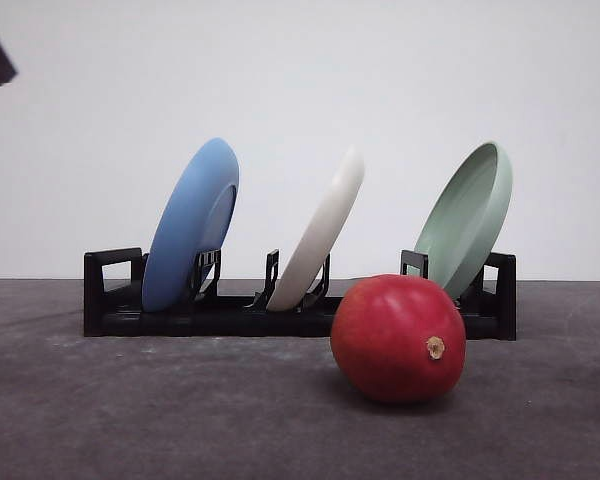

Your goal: Place pomegranate in white plate

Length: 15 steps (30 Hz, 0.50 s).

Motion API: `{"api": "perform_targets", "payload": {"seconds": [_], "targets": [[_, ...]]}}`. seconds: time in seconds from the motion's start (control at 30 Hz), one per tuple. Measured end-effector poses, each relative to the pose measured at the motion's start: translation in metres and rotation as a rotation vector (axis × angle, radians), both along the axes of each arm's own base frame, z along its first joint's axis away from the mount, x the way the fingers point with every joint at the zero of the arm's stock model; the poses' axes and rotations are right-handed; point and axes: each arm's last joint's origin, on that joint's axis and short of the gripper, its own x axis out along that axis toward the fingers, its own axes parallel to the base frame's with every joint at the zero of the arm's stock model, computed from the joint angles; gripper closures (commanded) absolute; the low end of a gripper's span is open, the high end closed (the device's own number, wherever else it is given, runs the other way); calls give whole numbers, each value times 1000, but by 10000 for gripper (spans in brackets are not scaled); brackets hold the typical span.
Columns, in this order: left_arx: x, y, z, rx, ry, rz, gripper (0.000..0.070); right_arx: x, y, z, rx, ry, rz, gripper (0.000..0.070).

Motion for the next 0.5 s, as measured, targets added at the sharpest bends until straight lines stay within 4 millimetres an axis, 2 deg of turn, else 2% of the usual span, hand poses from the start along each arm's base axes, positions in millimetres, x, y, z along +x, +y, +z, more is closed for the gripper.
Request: {"api": "perform_targets", "payload": {"seconds": [0.03,0.1,0.17,0.2,0.33,0.5], "targets": [[1,-3,1,11,-3,-17,697,0,0,0,0,1,1,682],[4,-7,3,22,-8,-41,616,0,0,0,0,1,1,582],[5,-9,4,20,-17,-52,373,0,0,0,0,0,2,399],[6,-10,5,19,-22,-56,274,0,0,0,0,0,2,325],[6,-12,7,6,-48,-92,318,0,0,0,1,-1,2,305],[3,-17,7,11,-55,-128,321,0,0,0,1,-2,2,305]]}}
